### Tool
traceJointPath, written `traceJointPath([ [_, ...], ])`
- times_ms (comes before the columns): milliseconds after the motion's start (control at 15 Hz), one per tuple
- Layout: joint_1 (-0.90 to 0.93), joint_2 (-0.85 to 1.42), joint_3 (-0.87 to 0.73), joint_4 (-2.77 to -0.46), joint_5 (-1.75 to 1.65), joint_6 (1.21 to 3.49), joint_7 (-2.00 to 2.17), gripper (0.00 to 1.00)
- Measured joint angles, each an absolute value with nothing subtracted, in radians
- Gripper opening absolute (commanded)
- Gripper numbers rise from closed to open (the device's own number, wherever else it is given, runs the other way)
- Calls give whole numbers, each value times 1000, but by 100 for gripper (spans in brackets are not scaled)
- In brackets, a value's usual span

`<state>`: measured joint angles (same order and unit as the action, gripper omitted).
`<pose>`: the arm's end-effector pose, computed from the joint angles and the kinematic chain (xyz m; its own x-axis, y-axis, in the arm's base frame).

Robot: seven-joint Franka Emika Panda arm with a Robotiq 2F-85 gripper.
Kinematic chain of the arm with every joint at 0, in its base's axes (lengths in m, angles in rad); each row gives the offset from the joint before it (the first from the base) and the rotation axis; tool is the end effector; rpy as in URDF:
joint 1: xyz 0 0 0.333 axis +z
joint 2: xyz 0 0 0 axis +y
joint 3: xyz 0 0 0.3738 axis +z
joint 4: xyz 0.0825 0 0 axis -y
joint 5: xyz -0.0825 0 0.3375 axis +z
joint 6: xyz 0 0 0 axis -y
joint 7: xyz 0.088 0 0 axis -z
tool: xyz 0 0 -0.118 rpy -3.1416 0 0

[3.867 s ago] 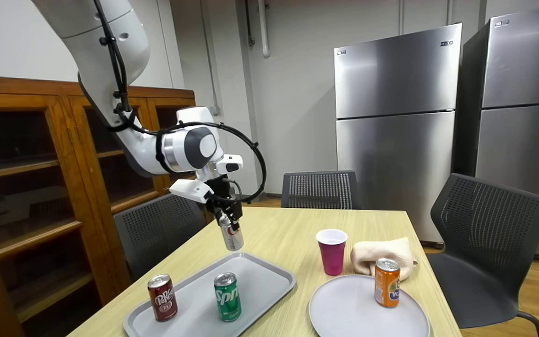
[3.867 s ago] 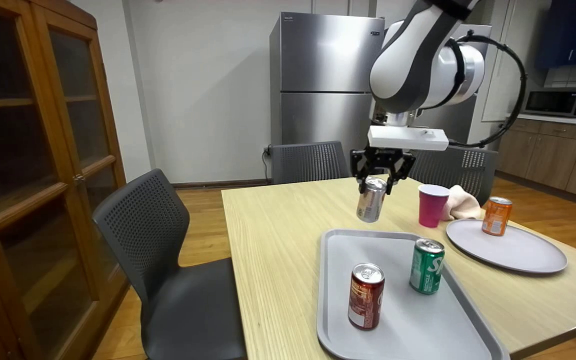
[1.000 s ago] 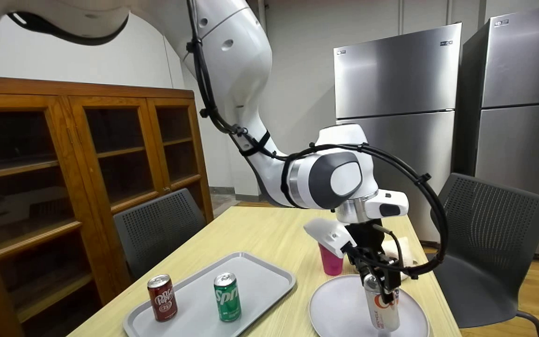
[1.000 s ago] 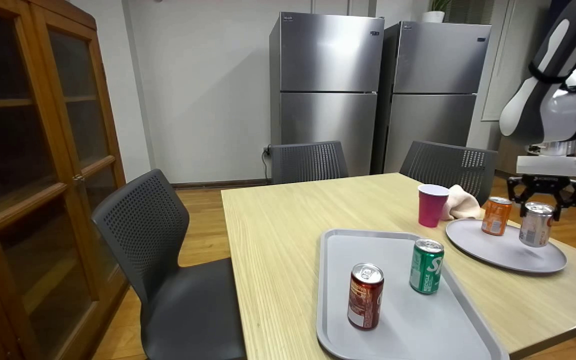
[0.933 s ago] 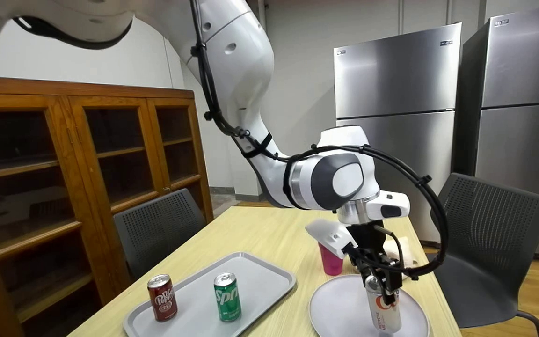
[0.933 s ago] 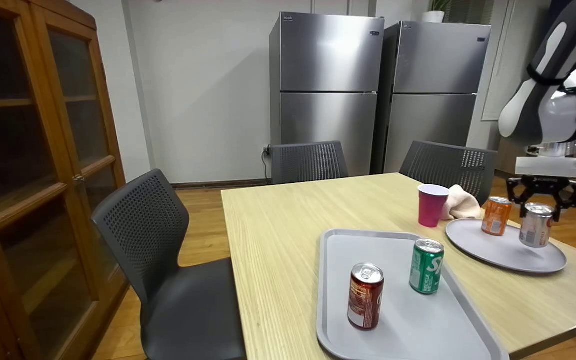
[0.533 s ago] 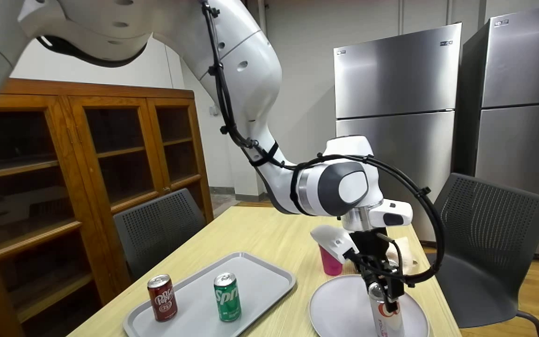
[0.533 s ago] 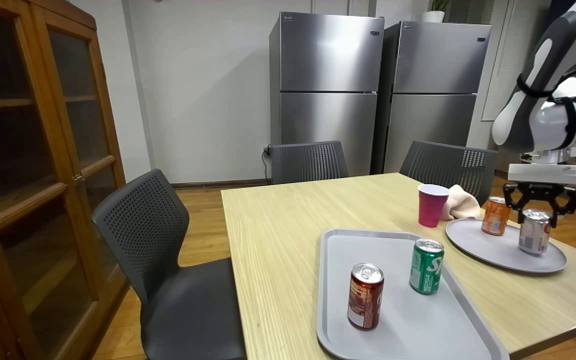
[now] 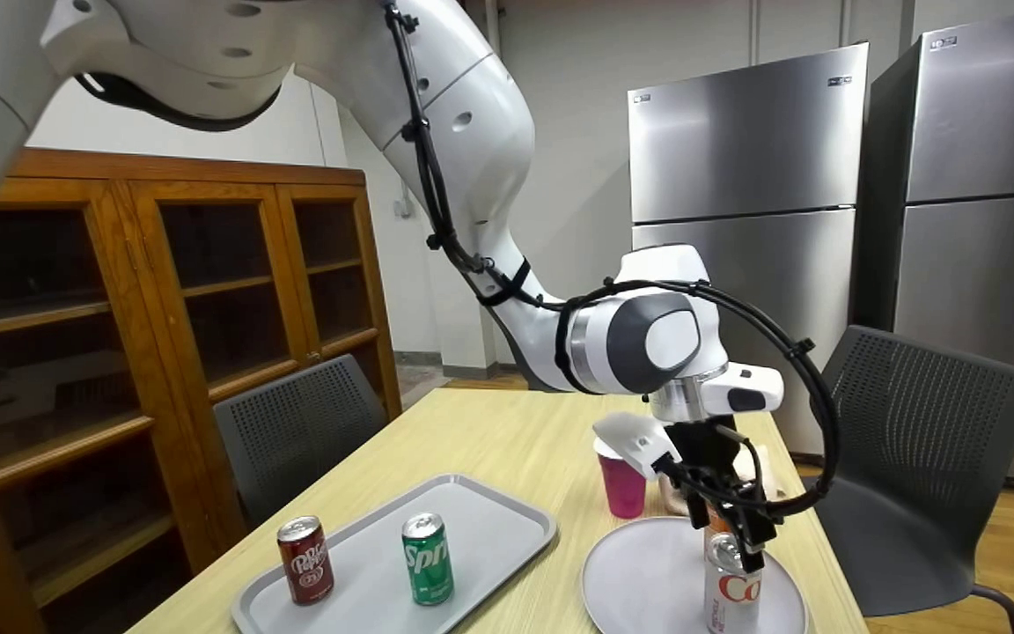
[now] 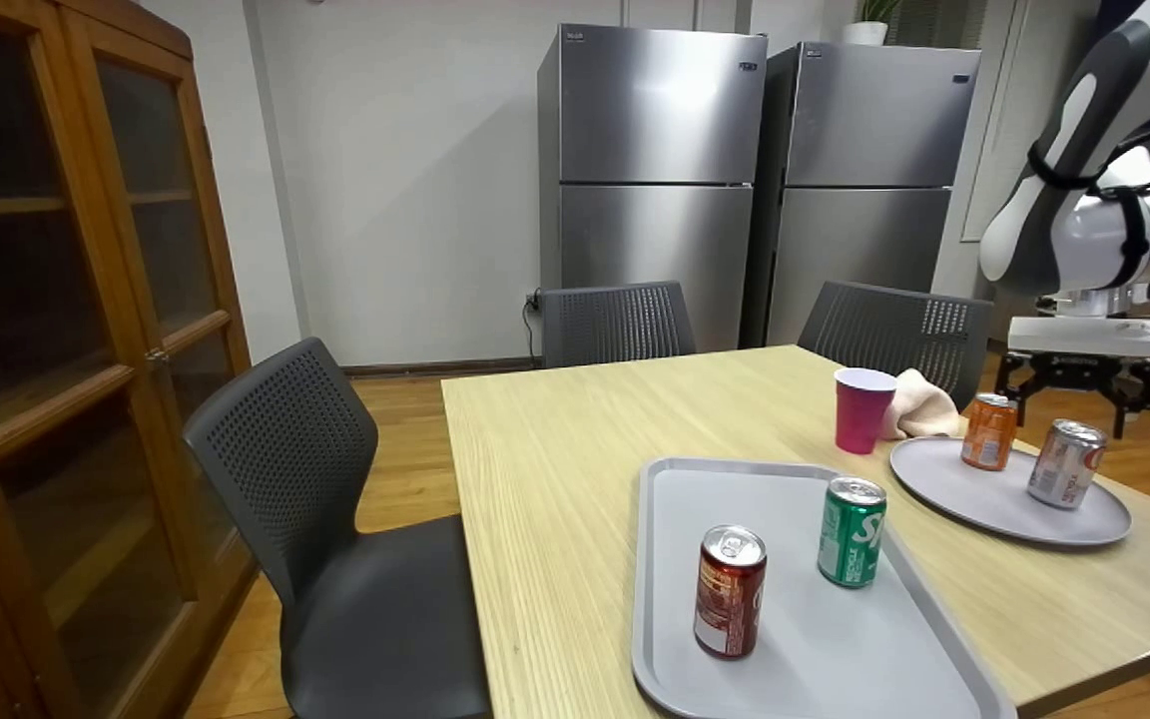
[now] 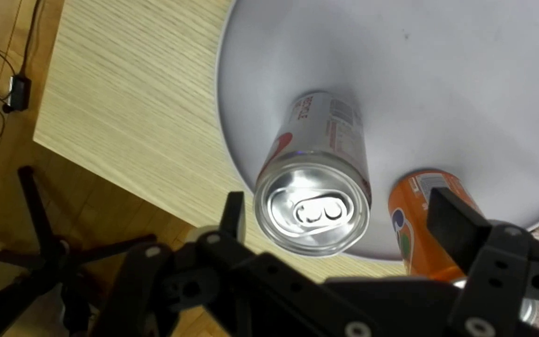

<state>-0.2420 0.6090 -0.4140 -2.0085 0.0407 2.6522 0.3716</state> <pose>0.5031 -0.3589 0.2541 0.5563 -0.8171 0.1515 -0.8293 -0.5340 0.1650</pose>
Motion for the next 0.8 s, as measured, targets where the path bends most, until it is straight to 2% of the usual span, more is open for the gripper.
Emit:
traceJointPath([
  [800, -86, 441, -422, -2112, -11, 2660, 432, 100],
])
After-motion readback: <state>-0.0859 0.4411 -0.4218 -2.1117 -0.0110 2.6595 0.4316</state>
